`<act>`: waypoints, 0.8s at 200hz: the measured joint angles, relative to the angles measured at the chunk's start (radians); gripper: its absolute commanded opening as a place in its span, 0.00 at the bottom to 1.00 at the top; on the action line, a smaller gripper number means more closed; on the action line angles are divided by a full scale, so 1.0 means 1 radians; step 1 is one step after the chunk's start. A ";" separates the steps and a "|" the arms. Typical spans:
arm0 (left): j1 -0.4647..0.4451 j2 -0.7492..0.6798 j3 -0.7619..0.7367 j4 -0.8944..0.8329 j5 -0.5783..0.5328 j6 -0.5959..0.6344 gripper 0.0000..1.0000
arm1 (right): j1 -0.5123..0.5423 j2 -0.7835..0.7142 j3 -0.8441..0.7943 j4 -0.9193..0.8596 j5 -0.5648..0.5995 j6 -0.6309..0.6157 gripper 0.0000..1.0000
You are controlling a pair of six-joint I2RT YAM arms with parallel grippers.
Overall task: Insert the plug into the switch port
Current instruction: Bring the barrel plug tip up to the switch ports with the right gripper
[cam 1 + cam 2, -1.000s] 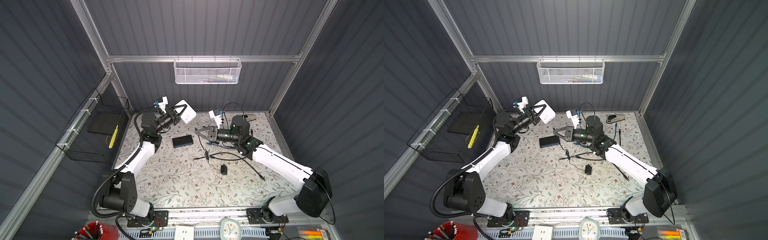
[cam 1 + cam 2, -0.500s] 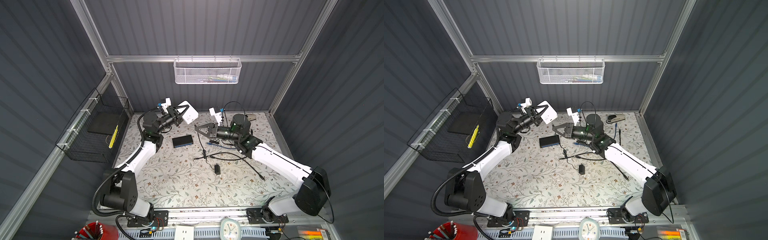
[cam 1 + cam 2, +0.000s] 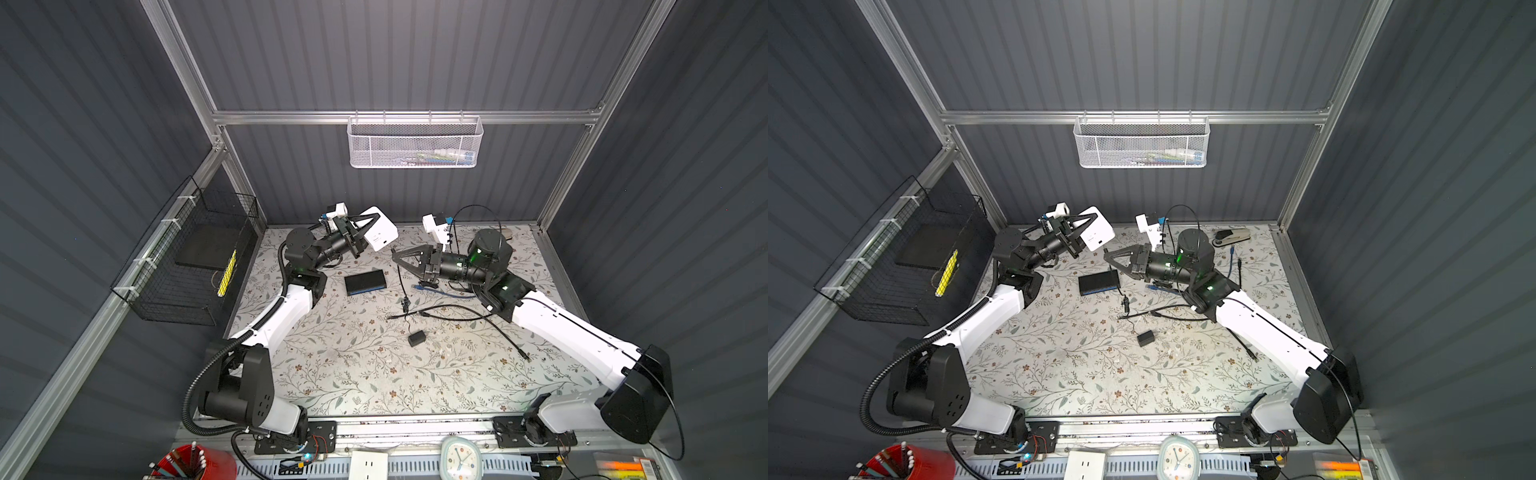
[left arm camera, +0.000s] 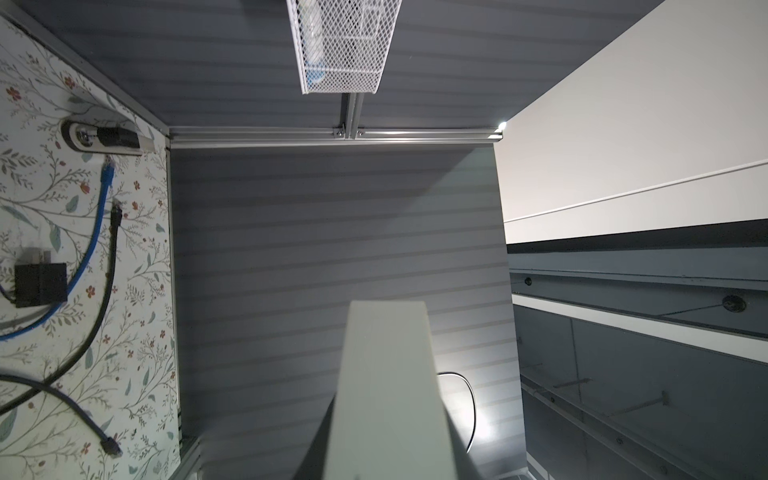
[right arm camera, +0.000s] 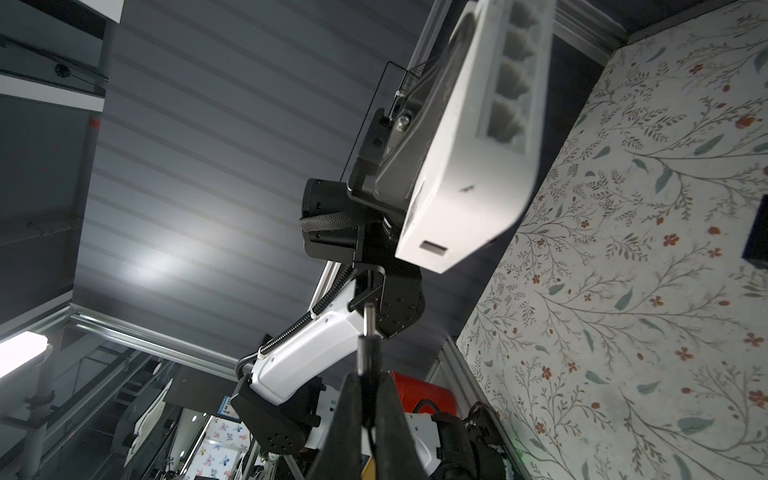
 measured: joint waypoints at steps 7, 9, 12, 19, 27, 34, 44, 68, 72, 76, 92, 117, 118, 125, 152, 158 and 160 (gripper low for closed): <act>-0.006 -0.002 0.003 -0.012 0.008 0.010 0.00 | 0.003 0.000 0.000 -0.005 0.000 0.003 0.00; -0.008 -0.002 0.003 -0.015 0.011 0.010 0.00 | 0.003 0.000 0.000 -0.007 0.000 0.004 0.00; -0.011 -0.003 0.005 -0.020 0.014 0.015 0.00 | 0.003 0.000 0.000 -0.008 -0.001 0.006 0.00; -0.015 -0.005 0.006 -0.027 0.024 0.021 0.00 | 0.003 0.000 0.000 -0.012 -0.001 0.008 0.00; -0.019 -0.006 0.008 -0.032 0.032 0.028 0.00 | 0.003 0.000 0.000 -0.015 -0.001 0.011 0.00; -0.021 -0.007 0.010 -0.037 0.039 0.033 0.00 | 0.003 0.000 0.000 -0.019 0.000 0.012 0.00; -0.024 -0.009 0.013 -0.038 0.045 0.038 0.00 | 0.002 0.000 0.000 -0.023 0.000 0.013 0.00; -0.025 -0.011 0.014 -0.037 0.051 0.043 0.00 | 0.001 -0.009 0.000 -0.054 0.004 0.009 0.00; -0.025 -0.011 0.014 -0.037 0.051 0.043 0.00 | 0.001 -0.011 0.000 -0.060 0.004 0.008 0.00; -0.025 -0.011 0.015 -0.037 0.051 0.043 0.00 | 0.001 -0.014 0.000 -0.067 0.005 0.008 0.00; -0.025 -0.011 0.015 -0.037 0.051 0.043 0.00 | 0.000 -0.020 0.000 -0.077 0.005 0.007 0.00; -0.025 -0.011 0.015 -0.032 0.051 0.042 0.00 | -0.005 -0.026 0.000 -0.082 0.008 0.006 0.00; -0.025 -0.011 0.015 -0.032 0.051 0.042 0.00 | -0.005 -0.026 0.000 -0.082 0.008 0.006 0.00; -0.025 -0.011 0.016 -0.029 0.051 0.042 0.00 | -0.007 -0.027 0.000 -0.083 0.008 0.006 0.00; -0.025 -0.011 0.030 -0.021 0.052 0.038 0.00 | -0.011 -0.027 -0.001 -0.087 0.010 0.006 0.00; -0.025 -0.011 0.034 -0.018 0.053 0.037 0.00 | -0.011 -0.027 -0.001 -0.088 0.011 0.006 0.00; -0.025 -0.011 0.034 -0.018 0.053 0.037 0.00 | -0.011 -0.027 -0.001 -0.089 0.011 0.006 0.00</act>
